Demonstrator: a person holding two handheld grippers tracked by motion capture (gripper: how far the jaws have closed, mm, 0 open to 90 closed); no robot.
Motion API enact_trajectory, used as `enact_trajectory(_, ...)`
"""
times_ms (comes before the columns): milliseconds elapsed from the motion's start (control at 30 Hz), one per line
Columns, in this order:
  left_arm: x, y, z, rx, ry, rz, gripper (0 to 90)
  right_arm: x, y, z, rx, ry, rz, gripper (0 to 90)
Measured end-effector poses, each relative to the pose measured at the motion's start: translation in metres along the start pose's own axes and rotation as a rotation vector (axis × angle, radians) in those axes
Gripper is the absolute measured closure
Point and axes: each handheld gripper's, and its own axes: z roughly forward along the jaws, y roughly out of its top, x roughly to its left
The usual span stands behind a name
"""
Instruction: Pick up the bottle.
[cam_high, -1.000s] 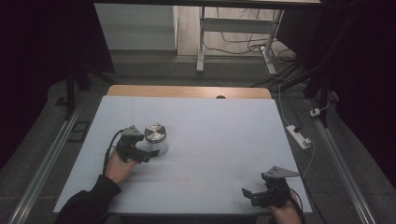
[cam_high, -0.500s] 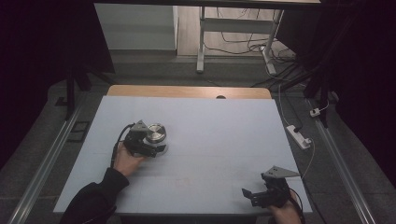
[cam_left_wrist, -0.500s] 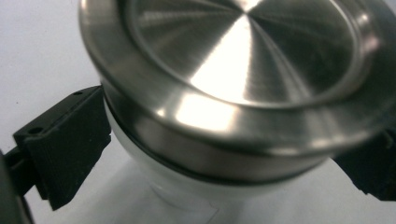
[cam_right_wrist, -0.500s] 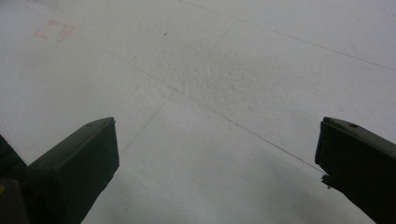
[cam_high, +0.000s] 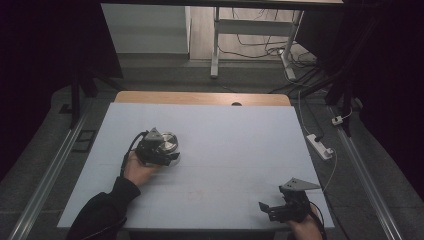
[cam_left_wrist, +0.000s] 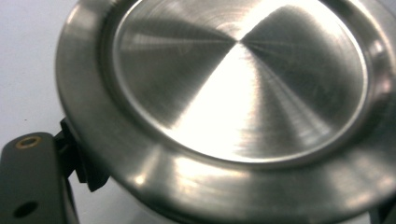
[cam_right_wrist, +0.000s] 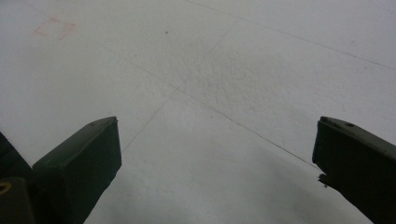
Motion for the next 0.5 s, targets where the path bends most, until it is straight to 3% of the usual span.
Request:
enact_trajectory(333, -0.0006, 0.0004, -0.0033, 0.001, 0.035, -0.005, 14.9, 0.0001, -0.0002, -0.0003, -0.003, 0.002, -0.005, 1.2)
enact_trajectory(500, -0.0009, 0.0029, -0.0094, -0.016, 0.022, -0.003, 14.8, 0.0002, -0.0001, -0.0003, -0.003, 0.002, -0.005, 1.2)
